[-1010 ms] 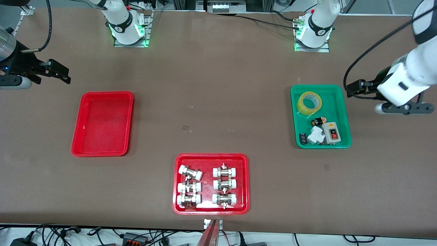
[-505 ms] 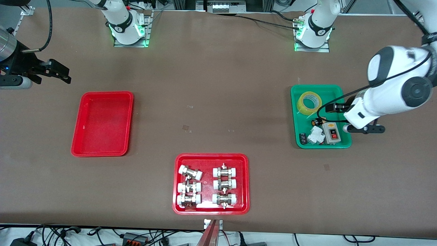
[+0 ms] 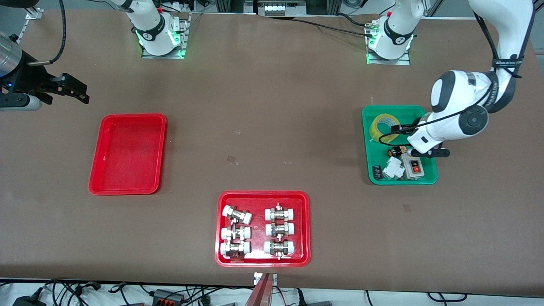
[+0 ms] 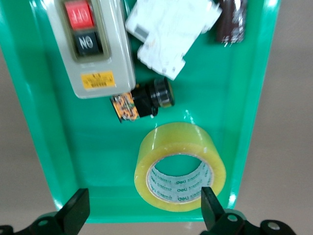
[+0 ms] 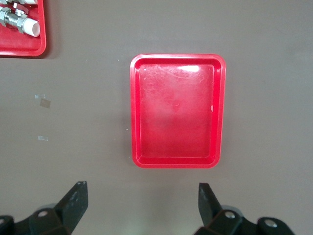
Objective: Left arm passes tape to right arm into tray
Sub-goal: 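Lower the left gripper and close it on the tape roll's rim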
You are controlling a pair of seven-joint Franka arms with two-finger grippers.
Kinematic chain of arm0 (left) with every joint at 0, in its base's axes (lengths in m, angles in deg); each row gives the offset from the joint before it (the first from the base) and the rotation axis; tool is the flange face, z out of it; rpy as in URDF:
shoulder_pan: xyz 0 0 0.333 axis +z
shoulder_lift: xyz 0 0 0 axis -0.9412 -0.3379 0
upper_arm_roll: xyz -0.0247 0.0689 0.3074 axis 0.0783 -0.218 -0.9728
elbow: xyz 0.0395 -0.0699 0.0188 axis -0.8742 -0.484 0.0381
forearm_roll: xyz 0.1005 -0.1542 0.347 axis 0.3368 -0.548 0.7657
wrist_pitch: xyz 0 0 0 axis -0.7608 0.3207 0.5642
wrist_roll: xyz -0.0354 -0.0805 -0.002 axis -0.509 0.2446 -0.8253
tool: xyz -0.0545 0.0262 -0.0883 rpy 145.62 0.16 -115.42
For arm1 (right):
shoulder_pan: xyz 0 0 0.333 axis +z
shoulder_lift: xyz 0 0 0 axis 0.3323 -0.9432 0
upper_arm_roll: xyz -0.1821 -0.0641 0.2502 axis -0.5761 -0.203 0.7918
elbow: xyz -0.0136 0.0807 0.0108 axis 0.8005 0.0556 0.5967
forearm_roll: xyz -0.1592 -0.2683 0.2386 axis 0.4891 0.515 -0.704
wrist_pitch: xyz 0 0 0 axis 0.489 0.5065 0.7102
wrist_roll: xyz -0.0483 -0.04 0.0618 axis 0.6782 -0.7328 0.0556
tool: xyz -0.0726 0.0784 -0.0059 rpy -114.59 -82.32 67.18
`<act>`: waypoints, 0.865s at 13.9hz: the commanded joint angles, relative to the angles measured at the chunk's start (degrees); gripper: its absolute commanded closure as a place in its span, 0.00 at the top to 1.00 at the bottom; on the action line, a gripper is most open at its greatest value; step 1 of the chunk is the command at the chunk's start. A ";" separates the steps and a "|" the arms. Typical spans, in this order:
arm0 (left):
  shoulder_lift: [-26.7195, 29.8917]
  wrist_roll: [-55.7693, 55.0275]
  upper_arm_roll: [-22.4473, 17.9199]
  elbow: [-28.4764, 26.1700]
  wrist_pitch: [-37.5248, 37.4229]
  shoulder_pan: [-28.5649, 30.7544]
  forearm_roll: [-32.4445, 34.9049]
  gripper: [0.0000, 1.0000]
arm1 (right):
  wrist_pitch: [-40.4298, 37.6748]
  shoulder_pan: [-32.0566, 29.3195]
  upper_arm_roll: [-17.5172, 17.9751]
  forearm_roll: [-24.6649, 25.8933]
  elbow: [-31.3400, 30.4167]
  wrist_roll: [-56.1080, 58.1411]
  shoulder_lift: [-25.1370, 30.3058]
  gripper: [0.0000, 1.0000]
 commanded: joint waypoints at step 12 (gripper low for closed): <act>-0.88 1.26 0.28 -10.50 12.53 0.58 0.46 1.00 | -0.63 0.01 0.24 -0.12 0.02 0.03 0.45 1.00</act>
